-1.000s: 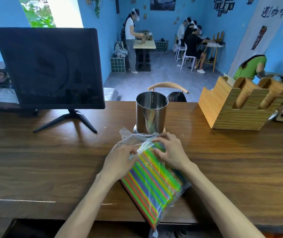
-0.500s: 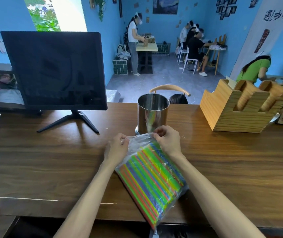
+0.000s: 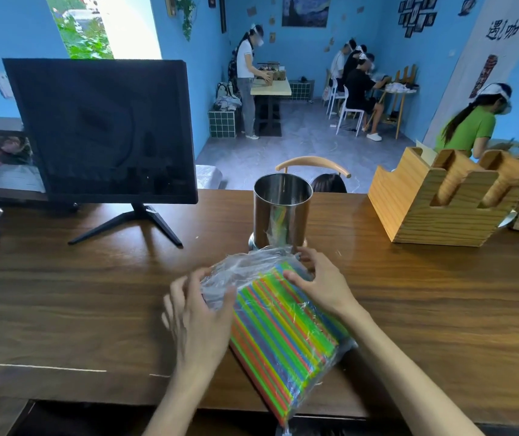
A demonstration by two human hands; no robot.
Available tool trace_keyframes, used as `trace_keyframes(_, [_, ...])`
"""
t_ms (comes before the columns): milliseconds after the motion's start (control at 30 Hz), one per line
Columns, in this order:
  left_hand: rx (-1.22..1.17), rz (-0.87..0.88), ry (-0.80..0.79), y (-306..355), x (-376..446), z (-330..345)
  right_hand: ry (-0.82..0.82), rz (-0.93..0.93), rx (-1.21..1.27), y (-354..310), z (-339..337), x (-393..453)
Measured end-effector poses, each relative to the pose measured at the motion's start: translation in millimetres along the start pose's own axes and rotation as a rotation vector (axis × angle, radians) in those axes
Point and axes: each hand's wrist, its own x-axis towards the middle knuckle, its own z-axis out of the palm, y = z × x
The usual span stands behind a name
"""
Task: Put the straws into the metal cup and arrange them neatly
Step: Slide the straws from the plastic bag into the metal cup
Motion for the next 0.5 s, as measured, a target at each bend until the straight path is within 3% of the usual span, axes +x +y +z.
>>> trace_keyframes(133, [0.167,-0.253,-0.267,-14.6,-42.4,18.5,-0.136,0.109,-0.195,9.6,-0.9,-11.0])
trace_keyframes(300, [0.166,-0.230,-0.361,3.8,-48.0,36.0,-0.110,0.201,-0.338,9.1,9.3,-16.6])
trace_keyframes(500, [0.166,-0.159,-0.341,15.6,-36.3,64.8,-0.038,0.246,-0.358,4.1,17.4,-21.6])
